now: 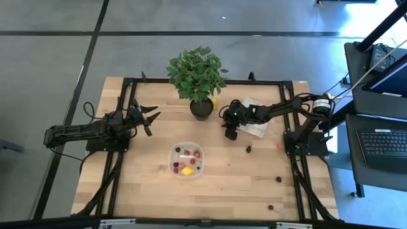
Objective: Pick and placing Produce into tupperware
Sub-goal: Put the top pink peach into the transparent bin
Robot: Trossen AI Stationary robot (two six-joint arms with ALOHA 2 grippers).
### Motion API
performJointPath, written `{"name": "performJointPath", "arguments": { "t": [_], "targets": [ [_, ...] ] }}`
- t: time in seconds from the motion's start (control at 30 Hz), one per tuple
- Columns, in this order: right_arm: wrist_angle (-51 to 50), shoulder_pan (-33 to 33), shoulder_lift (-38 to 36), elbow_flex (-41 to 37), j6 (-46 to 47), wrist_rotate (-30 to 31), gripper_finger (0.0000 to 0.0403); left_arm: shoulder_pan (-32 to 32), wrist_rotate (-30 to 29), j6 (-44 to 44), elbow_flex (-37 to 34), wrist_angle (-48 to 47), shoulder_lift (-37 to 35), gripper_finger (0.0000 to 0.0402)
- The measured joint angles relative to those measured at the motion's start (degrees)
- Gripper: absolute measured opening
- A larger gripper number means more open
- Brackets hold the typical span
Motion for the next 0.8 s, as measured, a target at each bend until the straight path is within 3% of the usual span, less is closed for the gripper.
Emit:
{"name": "performJointPath", "arguments": {
  "t": [0.23,0.37,0.6,0.8],
  "targets": [
    [-2.5,0.5,0.3,2.7,2.9,-0.3,0.0085,0.0,0.0,-0.1,0.0,0.0,0.0,0.0126],
    [-8.6,2.7,0.4,9.0,2.7,-0.9,0.0086,0.0,0.0,-0.2,0.0,0.0,0.0,0.0126],
    [-23.1,9.9,0.3,20.8,1.6,0.1,0.0086,0.0,0.0,-0.2,0.0,0.0,0.0,0.0126],
    [-22.4,17.2,0.2,26.1,2.7,1.2,0.0086,0.0,0.0,-0.2,0.0,0.0,0.0,0.0126]
  ]
}}
